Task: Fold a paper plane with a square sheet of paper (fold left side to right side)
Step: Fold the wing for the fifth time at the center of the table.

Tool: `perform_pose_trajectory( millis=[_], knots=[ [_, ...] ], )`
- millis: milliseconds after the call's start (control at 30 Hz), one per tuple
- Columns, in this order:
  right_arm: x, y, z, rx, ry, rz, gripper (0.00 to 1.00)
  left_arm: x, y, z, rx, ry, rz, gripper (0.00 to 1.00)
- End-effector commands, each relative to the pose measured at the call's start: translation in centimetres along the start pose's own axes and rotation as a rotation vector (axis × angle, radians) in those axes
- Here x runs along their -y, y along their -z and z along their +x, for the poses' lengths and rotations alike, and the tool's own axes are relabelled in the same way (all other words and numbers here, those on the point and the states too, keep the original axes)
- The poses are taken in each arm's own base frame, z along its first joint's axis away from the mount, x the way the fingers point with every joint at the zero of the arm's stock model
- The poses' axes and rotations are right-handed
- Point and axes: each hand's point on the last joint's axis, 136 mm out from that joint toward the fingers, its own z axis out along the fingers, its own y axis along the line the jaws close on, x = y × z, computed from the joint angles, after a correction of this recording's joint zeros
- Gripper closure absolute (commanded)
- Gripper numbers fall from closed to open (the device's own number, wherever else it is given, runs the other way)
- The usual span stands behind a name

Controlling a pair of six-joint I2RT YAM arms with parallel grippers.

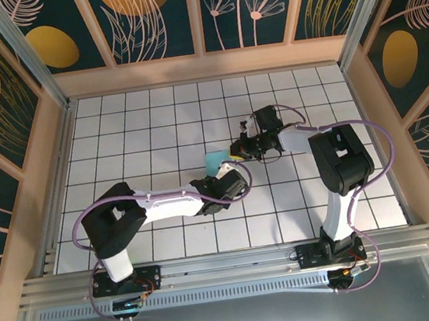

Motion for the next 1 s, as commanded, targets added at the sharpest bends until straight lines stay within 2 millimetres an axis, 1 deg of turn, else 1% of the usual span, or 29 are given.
perform_pose_trajectory(
  millis=[0,133,233,567,667,700,800,900,967],
  knots=[
    [0.1,0.0,-0.7,0.009,-0.017,0.01,1.0,-0.9,-0.3,0.6,-0.01,-0.011,-0.066,0.49],
    [0.2,-0.1,-0.7,0.008,-0.019,0.015,1.0,-1.3,-0.3,0.8,-0.007,-0.017,-0.085,0.53],
    [0.4,-0.2,-0.7,0.006,-0.022,0.017,1.0,-1.2,-0.3,0.8,-0.007,-0.015,-0.081,0.59],
    [1.0,-0.3,-0.7,0.008,-0.023,0.037,1.0,-1.2,-0.4,0.9,-0.004,-0.014,-0.086,0.84],
    [1.3,0.1,-1.0,0.027,-0.022,0.048,1.0,-1.2,-0.2,0.7,0.003,-0.006,-0.082,0.9],
    [1.3,0.3,-1.1,0.039,-0.019,0.052,1.0,-1.2,-0.2,0.6,0.007,-0.001,-0.079,0.92],
    [1.8,1.6,-2.0,0.098,-0.011,0.09,0.91,-1.0,0.1,0.2,0.02,0.018,-0.059,0.96],
    [2.3,3.8,-3.1,0.183,-0.004,0.126,0.79,-0.5,0.3,-0.1,0.034,0.039,-0.025,0.97],
    [2.8,6.0,-3.9,0.257,-0.003,0.145,0.72,0.1,0.4,-0.3,0.037,0.053,0.009,0.97]
  ],
)
